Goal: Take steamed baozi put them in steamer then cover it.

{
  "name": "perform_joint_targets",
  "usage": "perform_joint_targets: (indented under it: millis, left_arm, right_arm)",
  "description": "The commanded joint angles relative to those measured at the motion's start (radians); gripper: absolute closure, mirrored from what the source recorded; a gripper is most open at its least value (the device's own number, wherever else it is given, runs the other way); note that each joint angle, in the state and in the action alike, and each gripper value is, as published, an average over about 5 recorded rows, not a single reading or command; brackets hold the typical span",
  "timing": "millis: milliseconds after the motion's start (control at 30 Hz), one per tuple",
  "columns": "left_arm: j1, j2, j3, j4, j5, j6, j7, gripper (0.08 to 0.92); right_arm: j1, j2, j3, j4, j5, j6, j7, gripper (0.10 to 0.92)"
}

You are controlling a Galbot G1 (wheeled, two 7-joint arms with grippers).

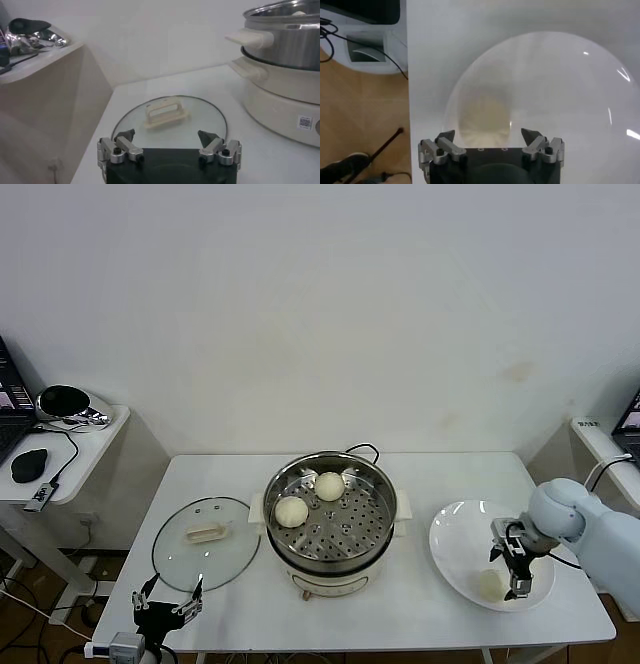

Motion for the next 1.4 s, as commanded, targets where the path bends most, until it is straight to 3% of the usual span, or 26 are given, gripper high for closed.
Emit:
perform_joint_targets:
  millis: [33, 433, 767, 1033, 1267, 1400]
  left_arm:
    - [0.001, 0.000, 0.001, 0.007, -0.001, -0.001, -0.001, 0.177]
    - [-0.006, -0.002, 0.007, 0.018, 0.000, -0.001, -0.001, 0.177]
    - [-0.006, -0.002, 0.009, 0.021, 0.000, -0.002, -0.003, 0.177]
    - [-0.005, -0.004, 0.013, 0.019, 0.001, -0.002, -0.005, 0.177]
    - [-0.005, -0.005, 0.015, 0.010, 0.008, -0.001, -0.023, 0.177]
    - [-0.002, -0.003, 0.006, 0.000, 0.007, -0.001, -0.031, 0.177]
  right_arm:
    - [-0.004, 0.016, -0.007, -0.022, -0.004, 0.002, 0.008, 0.203]
    - [-0.004, 0.017, -0.011, -0.030, -0.002, -0.001, 0.004, 0.207]
    - [-0.001, 0.017, -0.006, -0.033, 0.010, -0.009, 0.002, 0.438]
    - [0.061, -0.003, -0.006, -0.023, 0.041, -0.014, -0.002, 0.494]
    - [0.389, -0.016, -0.178, 0.024, 0.179, -0.031, -0.032, 0.496]
    - [0.686, 0.078, -0.357, -0.006, 0.302, -0.035, -0.048, 0.496]
